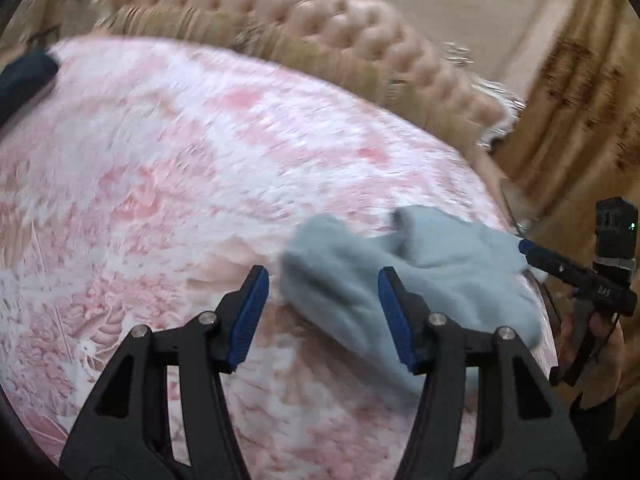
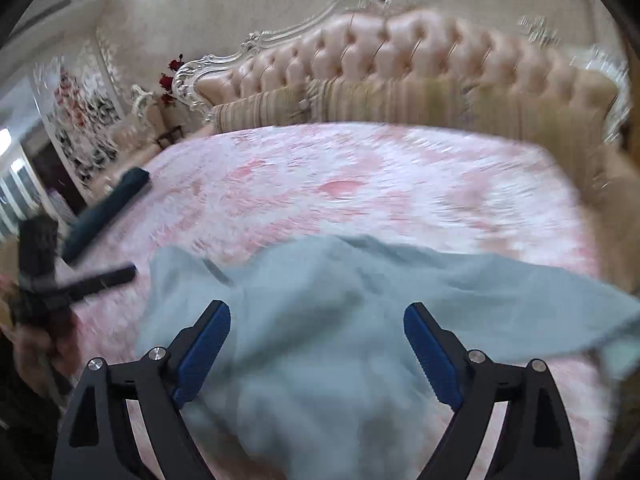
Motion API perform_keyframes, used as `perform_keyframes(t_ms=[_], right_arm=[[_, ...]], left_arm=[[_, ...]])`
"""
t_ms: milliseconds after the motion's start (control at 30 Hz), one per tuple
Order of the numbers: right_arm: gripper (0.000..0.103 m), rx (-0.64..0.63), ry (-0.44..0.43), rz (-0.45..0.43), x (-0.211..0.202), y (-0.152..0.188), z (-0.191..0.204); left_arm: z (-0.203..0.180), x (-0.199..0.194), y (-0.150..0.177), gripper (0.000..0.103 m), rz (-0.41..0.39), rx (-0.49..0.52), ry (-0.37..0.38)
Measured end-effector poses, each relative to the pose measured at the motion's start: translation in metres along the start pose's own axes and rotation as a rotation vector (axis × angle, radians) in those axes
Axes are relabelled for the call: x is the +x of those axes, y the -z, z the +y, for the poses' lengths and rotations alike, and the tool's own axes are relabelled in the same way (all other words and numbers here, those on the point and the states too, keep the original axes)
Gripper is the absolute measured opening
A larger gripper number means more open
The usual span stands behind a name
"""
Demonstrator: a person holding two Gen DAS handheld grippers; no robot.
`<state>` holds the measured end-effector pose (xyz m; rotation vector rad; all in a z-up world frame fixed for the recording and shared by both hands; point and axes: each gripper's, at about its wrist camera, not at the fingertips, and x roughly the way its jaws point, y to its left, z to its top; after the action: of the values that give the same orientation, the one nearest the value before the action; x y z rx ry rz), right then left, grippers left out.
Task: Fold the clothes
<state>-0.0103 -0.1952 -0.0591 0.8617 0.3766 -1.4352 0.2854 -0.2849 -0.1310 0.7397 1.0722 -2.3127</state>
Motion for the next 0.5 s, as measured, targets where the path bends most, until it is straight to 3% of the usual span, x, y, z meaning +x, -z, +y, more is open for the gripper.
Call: perform_keyframes(t_ms=[133, 167, 200, 233, 267, 333, 433, 500], right_arm=[[0.09, -0.013, -0.014, 0.131, 0.06, -0.013, 0.011], [0.09, -0.027, -0.028, 0.162, 0.071, -0.009, 0.015], [0.089, -0.045, -0.035, 0.178, 0.078, -0.006, 0.019], [0.079, -0.06, -0.03, 0.182, 0.081, -0.003, 0.022], [0.063, -0.067, -0.021, 0.176, 0.08, -0.003, 0.024], [0.055, -0.078, -0.003, 0.155, 0.077, -0.004, 0.029], [0.027, -0.1, -0.012, 0.109, 0.071, -0.016, 0.043], [0.022, -0.12, -0.022, 0.077, 0.069, -0.027, 0.056]], left_arm=[[0.022, 0.014, -0.014, 0.058, 0.003, -0.074, -0.01], [0.028, 0.018, -0.017, 0.021, 0.004, -0.093, -0.013], [0.033, 0.02, -0.02, 0.008, 0.003, -0.11, -0.016], [0.036, 0.014, -0.024, 0.007, -0.015, -0.107, -0.025], [0.038, 0.008, -0.027, 0.007, -0.034, -0.105, -0.035], [0.042, -0.005, -0.034, 0.007, -0.072, -0.1, -0.054], [0.049, -0.023, -0.045, 0.007, -0.128, -0.093, -0.082], [0.054, -0.035, -0.052, 0.007, -0.166, -0.088, -0.101]])
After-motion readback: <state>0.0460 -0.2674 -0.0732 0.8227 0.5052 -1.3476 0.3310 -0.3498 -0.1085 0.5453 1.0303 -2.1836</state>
